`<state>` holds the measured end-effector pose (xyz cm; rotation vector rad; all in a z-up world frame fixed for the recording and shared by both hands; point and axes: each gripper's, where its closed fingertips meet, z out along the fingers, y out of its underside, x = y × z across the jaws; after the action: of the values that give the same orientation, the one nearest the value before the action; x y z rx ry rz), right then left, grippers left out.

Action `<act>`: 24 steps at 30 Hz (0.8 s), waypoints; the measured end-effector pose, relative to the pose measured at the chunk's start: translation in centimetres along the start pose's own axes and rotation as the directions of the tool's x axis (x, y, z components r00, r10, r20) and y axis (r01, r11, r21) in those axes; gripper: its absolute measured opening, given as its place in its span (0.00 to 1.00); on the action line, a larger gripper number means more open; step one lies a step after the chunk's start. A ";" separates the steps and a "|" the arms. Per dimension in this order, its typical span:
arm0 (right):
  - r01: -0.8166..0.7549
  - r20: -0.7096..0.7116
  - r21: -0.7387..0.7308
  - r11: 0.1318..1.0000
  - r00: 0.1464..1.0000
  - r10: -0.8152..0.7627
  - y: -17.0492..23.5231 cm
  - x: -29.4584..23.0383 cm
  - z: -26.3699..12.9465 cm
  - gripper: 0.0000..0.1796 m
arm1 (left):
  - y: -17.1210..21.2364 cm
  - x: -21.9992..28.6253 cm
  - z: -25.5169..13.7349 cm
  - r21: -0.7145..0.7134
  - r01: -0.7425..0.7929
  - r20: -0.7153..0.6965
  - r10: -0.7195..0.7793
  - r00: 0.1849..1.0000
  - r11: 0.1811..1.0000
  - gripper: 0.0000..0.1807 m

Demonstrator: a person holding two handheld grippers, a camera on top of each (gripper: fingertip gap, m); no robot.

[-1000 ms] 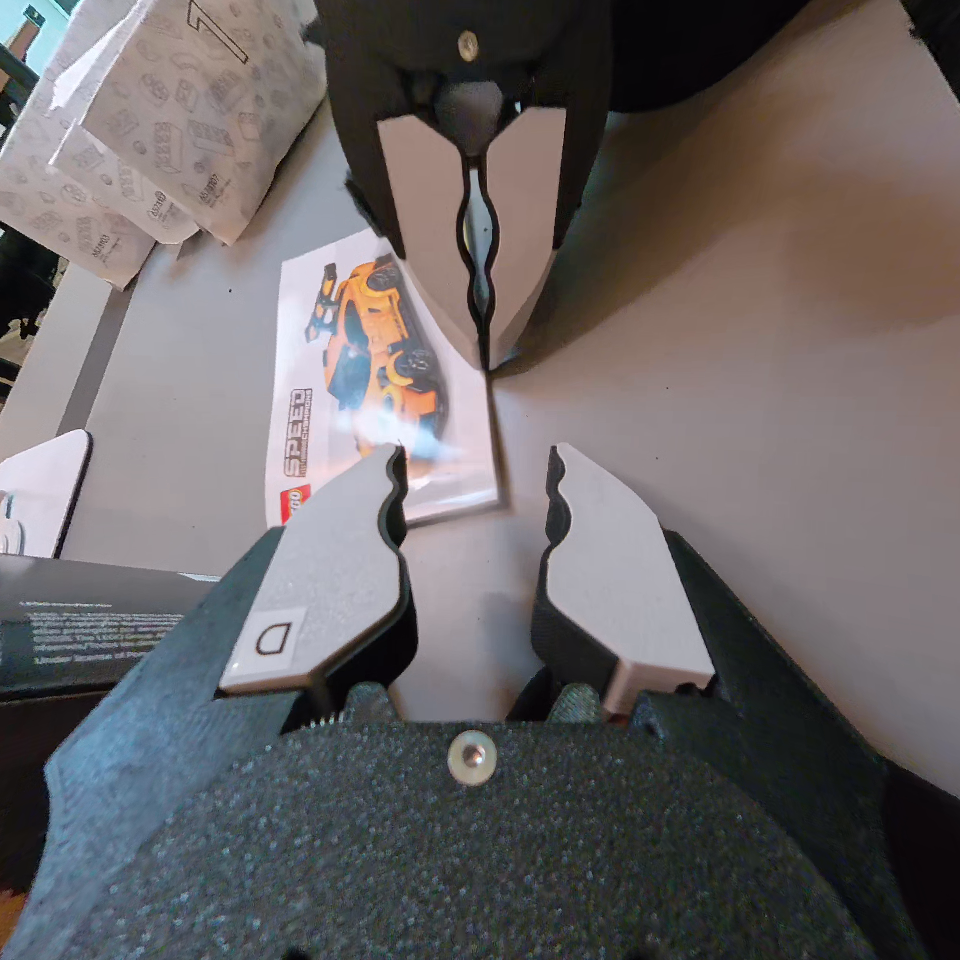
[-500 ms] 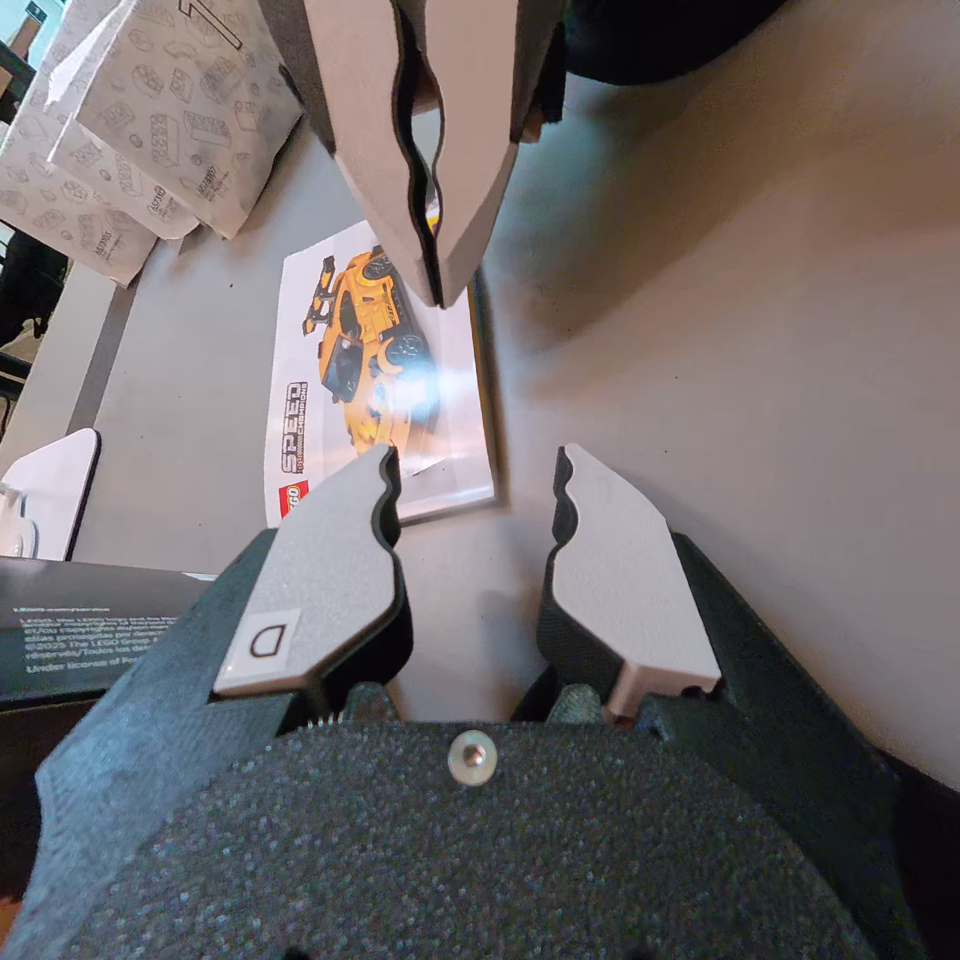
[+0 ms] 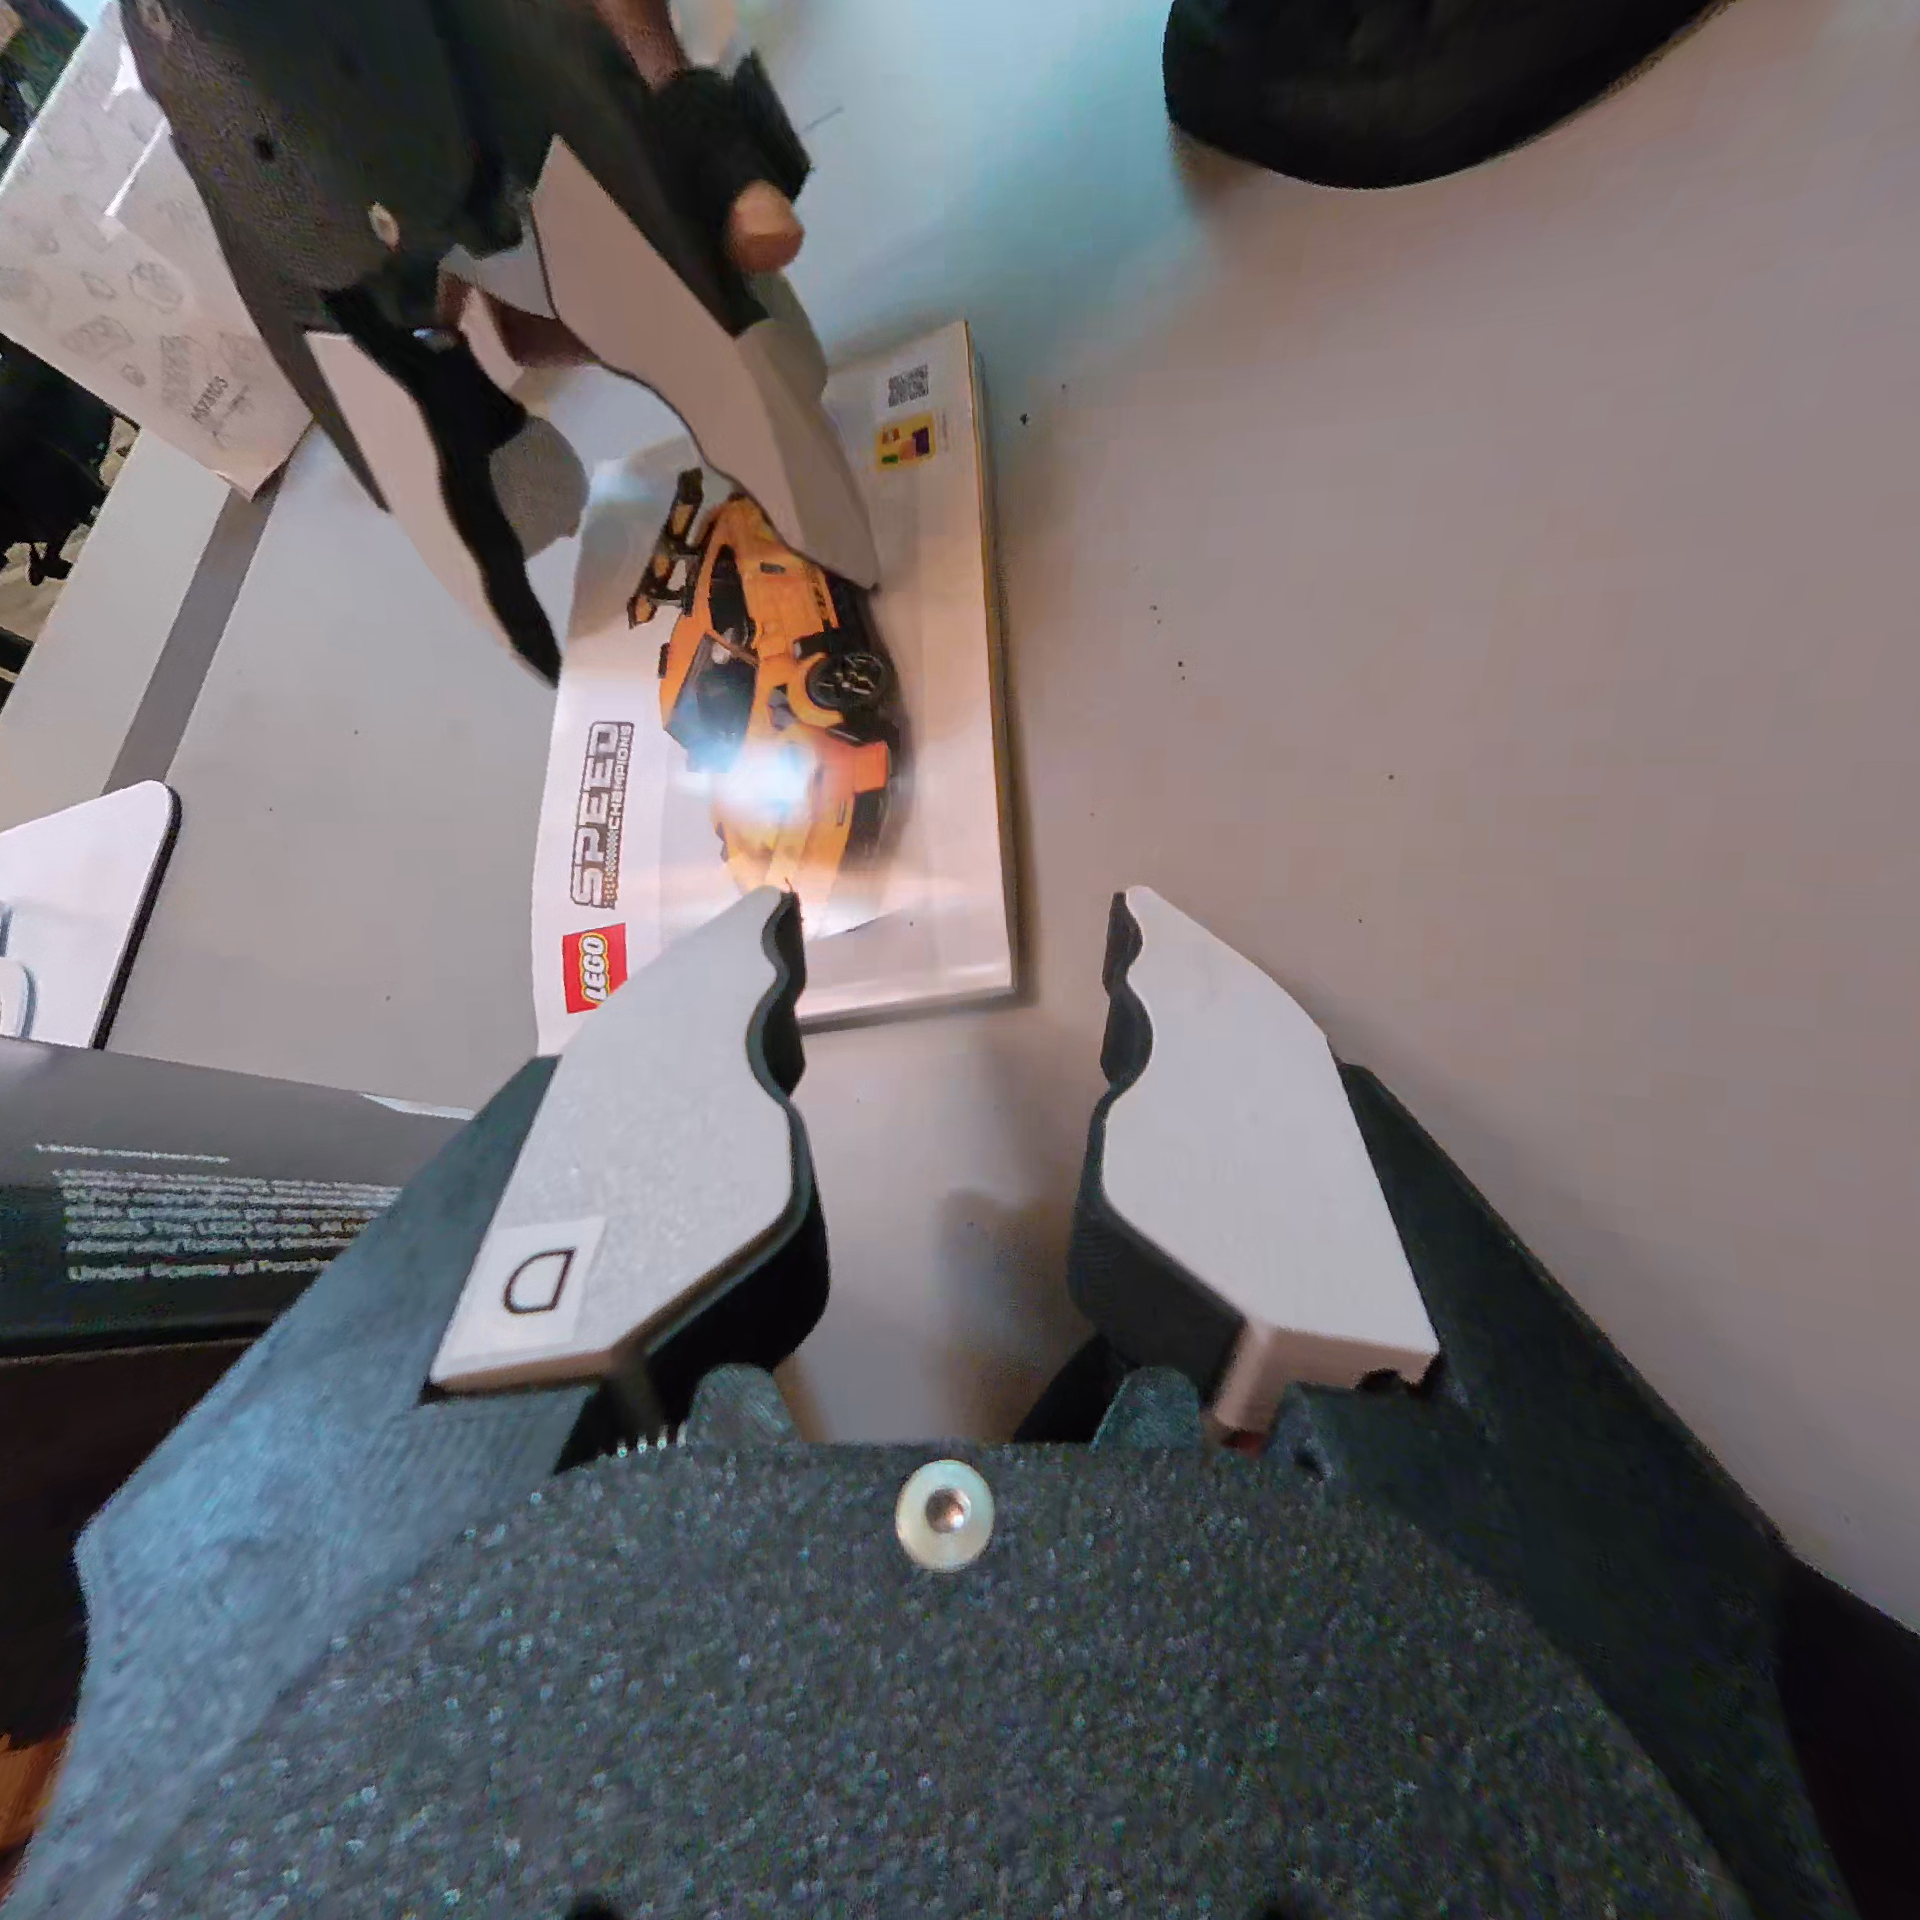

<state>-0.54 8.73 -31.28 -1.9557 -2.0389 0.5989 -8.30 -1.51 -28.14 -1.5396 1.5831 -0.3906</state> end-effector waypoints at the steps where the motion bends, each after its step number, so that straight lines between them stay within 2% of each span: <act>1: 0.015 0.009 0.005 1.000 1.000 -0.015 -0.2 0.1 -0.1 0.55 | 0.1 0.0 0.0 -0.004 0.003 0.001 -0.003 1.000 1.000 0.30; 5: 0.090 0.012 -0.008 0.996 0.996 -0.089 -0.5 -0.5 0.1 0.33 | 0.3 -0.5 -0.2 -0.012 0.060 0.002 -0.060 0.998 0.998 0.31; 8: 0.126 0.035 0.039 0.991 0.991 -0.128 -0.7 -2.4 0.1 0.17 | 0.4 -1.1 -0.6 -0.008 0.189 -0.025 -0.189 0.982 0.982 0.33; 10: 0.139 0.012 0.060 0.988 0.990 -0.140 -0.6 -3.4 0.0 0.14 | 0.8 -1.3 -0.8 -0.025 0.274 -0.045 -0.274 0.961 0.962 0.34; 11: 0.155 -0.003 0.069 0.985 0.988 -0.155 -0.5 -3.8 -0.1 0.06 | 1.0 -1.3 -0.9 -0.038 0.309 -0.059 -0.310 0.949 0.950 0.34; 14: 0.134 0.011 0.113 0.985 0.991 -0.136 -0.3 -5.7 -0.2 0.02 | 1.8 -1.0 -0.7 -0.093 0.375 -0.081 -0.383 0.920 0.922 0.35; 19: 0.104 0.063 0.231 0.967 0.991 -0.121 -0.9 -8.6 -0.9 0.00 | 2.5 -0.1 -0.3 -0.171 0.390 -0.115 -0.411 0.904 0.905 0.37; 24: 0.144 0.025 0.328 0.934 0.987 -0.161 -2.0 -10.8 -2.2 0.00 | 1.5 2.2 -0.7 -0.205 0.452 -0.268 -0.494 0.827 0.868 0.38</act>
<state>-0.64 -1.77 -27.33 -1.5926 -1.9504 0.8929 -9.44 -3.49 -29.65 -2.0624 1.4605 -0.8589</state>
